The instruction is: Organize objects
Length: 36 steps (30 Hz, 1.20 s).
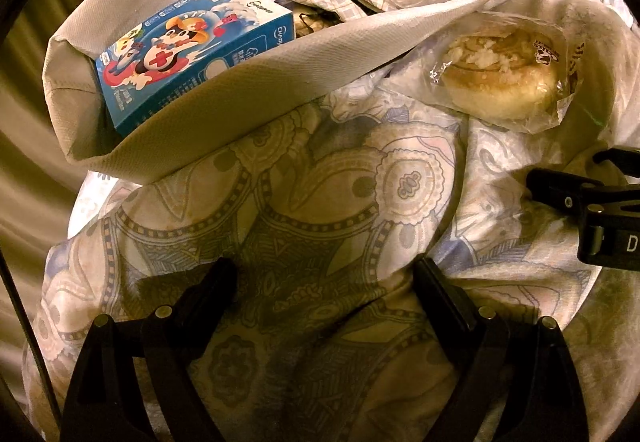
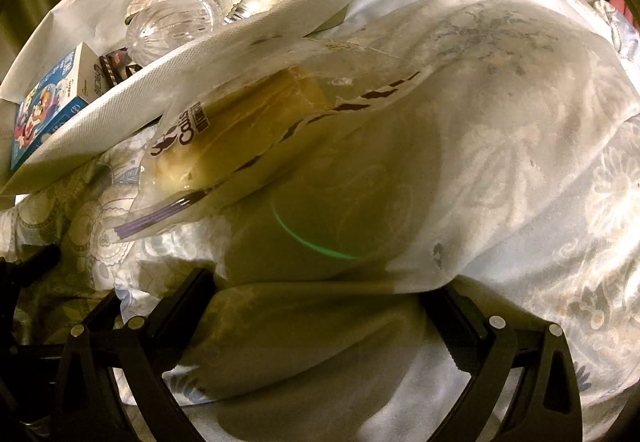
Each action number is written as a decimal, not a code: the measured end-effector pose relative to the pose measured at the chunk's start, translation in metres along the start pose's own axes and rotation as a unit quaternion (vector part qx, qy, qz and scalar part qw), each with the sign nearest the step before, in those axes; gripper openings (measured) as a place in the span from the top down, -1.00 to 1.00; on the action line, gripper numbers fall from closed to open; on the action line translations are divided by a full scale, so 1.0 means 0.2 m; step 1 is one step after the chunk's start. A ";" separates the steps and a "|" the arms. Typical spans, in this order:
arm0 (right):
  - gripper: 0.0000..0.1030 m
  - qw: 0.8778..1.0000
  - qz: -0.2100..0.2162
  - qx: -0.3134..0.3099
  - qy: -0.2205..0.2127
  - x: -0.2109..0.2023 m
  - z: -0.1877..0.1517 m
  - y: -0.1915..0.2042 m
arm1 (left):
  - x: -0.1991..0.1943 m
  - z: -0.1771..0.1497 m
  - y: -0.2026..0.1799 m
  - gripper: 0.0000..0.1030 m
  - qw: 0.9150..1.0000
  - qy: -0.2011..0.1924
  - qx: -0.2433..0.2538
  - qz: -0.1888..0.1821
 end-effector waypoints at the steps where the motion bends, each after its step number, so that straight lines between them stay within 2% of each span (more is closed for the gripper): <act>1: -1.00 1.000 0.000 0.000 0.000 0.00 0.00 0.00 | 0.00 0.01 0.00 -0.75 1.000 0.000 0.000 0.000; 14: -1.00 1.000 -0.005 0.000 0.000 -0.09 -0.03 -0.08 | 0.03 0.06 0.01 -0.75 1.000 0.000 -0.004 -0.006; 15: -1.00 1.000 -0.003 0.001 0.001 -0.10 -0.04 -0.09 | 0.00 0.01 0.01 -0.75 1.000 -0.001 -0.004 -0.005; 19: -1.00 1.000 0.007 0.001 0.012 -0.15 -0.08 -0.12 | 0.00 0.02 0.01 -0.75 1.000 -0.006 0.001 0.008; 27: -1.00 0.997 0.047 0.029 0.052 -0.25 -0.16 -0.21 | 0.03 0.07 0.02 -0.75 1.000 -0.006 -0.002 0.001; 32: -1.00 0.999 0.018 0.007 0.036 -0.31 -0.18 -0.21 | 0.04 0.11 0.03 -0.75 1.000 -0.005 -0.001 0.006; 34: -1.00 0.999 0.023 0.011 0.043 -0.33 -0.18 -0.22 | 0.04 0.13 0.03 -0.75 1.000 -0.005 -0.002 0.002; 35: -0.93 0.998 0.031 0.017 0.045 -0.35 -0.18 -0.23 | 0.04 0.14 0.04 -0.66 1.000 -0.008 0.000 -0.007; 36: -0.85 0.998 0.049 0.020 0.034 -0.39 -0.18 -0.24 | 0.01 0.15 0.05 -0.54 0.999 -0.028 -0.007 -0.025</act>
Point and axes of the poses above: each gripper's, at about its wrist camera, not at the fingertips, and x roughly the way its jaws point, y to its left, z to its top, the point moved 7 cm from there along x, roughly the way its jaws point, and after that the axes turned 7 degrees about y, right-handed, at the moved point
